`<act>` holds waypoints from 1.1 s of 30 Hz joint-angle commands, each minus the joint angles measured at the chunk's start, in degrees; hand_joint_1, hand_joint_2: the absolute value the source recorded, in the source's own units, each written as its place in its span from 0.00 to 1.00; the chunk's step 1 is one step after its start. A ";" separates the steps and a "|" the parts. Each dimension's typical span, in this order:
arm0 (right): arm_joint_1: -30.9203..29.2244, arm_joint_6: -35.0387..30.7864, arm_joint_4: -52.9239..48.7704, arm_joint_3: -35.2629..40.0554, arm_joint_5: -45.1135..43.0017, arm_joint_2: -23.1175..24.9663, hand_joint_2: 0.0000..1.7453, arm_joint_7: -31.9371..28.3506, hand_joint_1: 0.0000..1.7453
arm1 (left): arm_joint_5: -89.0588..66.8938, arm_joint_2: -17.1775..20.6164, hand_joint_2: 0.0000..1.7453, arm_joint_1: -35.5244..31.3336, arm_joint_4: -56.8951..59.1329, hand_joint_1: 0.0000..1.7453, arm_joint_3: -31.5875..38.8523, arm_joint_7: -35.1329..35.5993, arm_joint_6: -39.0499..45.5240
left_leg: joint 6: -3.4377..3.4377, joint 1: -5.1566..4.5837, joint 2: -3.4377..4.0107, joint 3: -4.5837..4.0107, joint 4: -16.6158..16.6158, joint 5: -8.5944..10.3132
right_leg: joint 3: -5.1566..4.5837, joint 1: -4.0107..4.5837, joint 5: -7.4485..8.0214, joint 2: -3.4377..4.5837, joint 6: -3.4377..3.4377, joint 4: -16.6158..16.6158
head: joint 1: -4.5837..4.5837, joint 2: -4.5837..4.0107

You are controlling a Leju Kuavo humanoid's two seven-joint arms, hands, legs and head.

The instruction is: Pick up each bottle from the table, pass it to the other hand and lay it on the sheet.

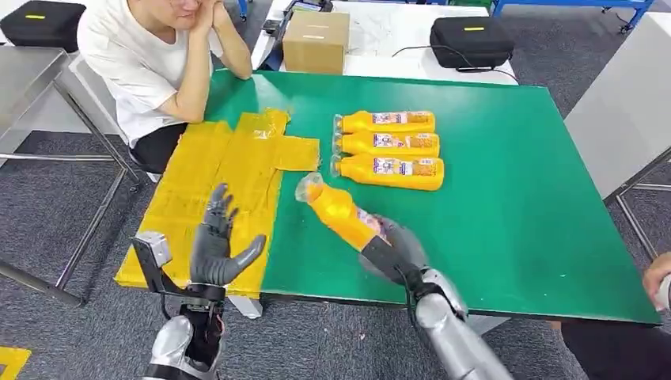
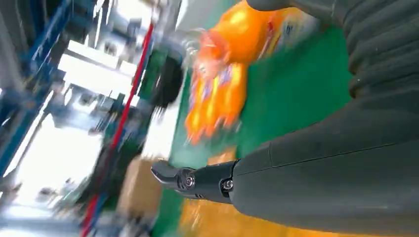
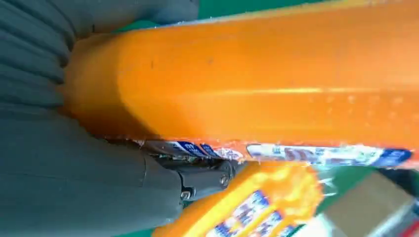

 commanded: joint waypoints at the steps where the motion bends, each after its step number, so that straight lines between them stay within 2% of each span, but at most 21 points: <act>1: 0.82 -1.34 -8.85 -4.32 -3.14 3.06 1.00 -0.44 1.00 | -2.48 5.28 1.00 -2.37 7.18 0.00 -8.46 1.15 -7.13 | -0.06 0.00 0.00 0.00 -0.04 -0.06 | 0.00 0.00 -0.08 -0.01 -0.08 -0.01 | 0.00 0.00; 8: 0.81 -1.80 -8.38 -3.35 -2.37 3.95 1.00 -1.34 1.00 | -3.31 4.48 1.00 -2.20 7.13 0.00 -9.01 2.16 -6.68 | -0.06 -0.01 0.03 -0.18 -0.03 -0.06 | -0.20 -0.01 -0.07 0.00 -0.08 -0.03 | 0.00 0.00; 10: 0.80 -1.26 -8.61 -1.53 -1.92 4.17 1.00 -2.31 1.00 | -0.41 3.55 1.00 -2.29 8.04 0.00 -8.39 5.43 -6.83 | -0.08 0.00 -0.01 -0.14 -0.04 -0.09 | -0.15 0.01 -0.10 -0.04 -0.10 -0.03 | 0.00 0.00; 13: 0.77 -2.38 -8.77 1.90 0.46 5.70 1.00 -3.57 1.00 | 0.36 2.87 1.00 -2.89 8.98 0.00 -9.47 5.79 -6.70 | -0.09 0.01 0.08 -0.12 -0.03 -0.12 | -0.16 0.02 -0.10 0.05 -0.11 -0.02 | 0.00 0.00; 15: 0.04 -3.22 -8.13 3.96 1.57 6.77 1.00 -3.28 0.98 | 0.47 2.62 1.00 -3.75 9.51 0.00 -10.09 5.77 -6.13 | -0.07 0.00 0.08 -0.19 0.00 -0.11 | -0.24 0.01 -0.09 0.05 -0.10 0.01 | 0.00 0.00; 17: -0.58 -4.70 -7.64 6.39 3.71 7.24 1.00 -2.98 0.91 | 0.38 2.31 1.00 -4.21 9.74 0.00 -10.60 5.97 -5.11 | -0.19 0.08 0.18 0.12 0.07 -0.31 | 0.02 0.10 -0.27 0.15 -0.24 0.11 | 0.00 0.00; 19: 0.11 -7.10 -8.11 9.16 6.87 7.60 1.00 -2.51 0.91 | 1.63 1.61 1.00 -3.05 8.69 0.00 -10.26 6.17 -4.74 | -0.15 0.08 0.06 0.00 0.07 -0.27 | -0.04 0.09 -0.25 0.04 -0.19 0.08 | 0.00 0.00; 22: 1.32 -9.61 -8.91 11.66 5.93 8.89 1.00 -3.04 1.00 | 3.31 -0.09 1.00 -3.71 7.74 0.00 -9.00 4.87 -0.15 | -0.07 0.02 0.12 -0.24 0.00 -0.13 | -0.28 0.03 -0.11 0.07 -0.08 0.00 | 0.00 0.00; 25: 2.58 -10.67 -10.94 12.87 3.24 9.87 1.00 -3.60 1.00 | 2.97 -0.62 1.00 -4.58 6.09 0.00 -8.35 3.52 4.47 | -0.08 0.05 0.04 -0.27 0.04 -0.15 | -0.31 0.05 -0.15 0.01 -0.09 0.04 | 0.02 0.00; 33: 2.53 -10.75 -11.56 13.39 2.81 9.41 1.00 -3.29 1.00 | 3.12 -0.36 1.00 -4.51 5.68 0.00 -8.71 3.73 4.86 | -0.06 0.04 0.04 -0.38 0.01 -0.09 | -0.40 0.03 -0.10 -0.02 -0.08 0.00 | 0.02 0.00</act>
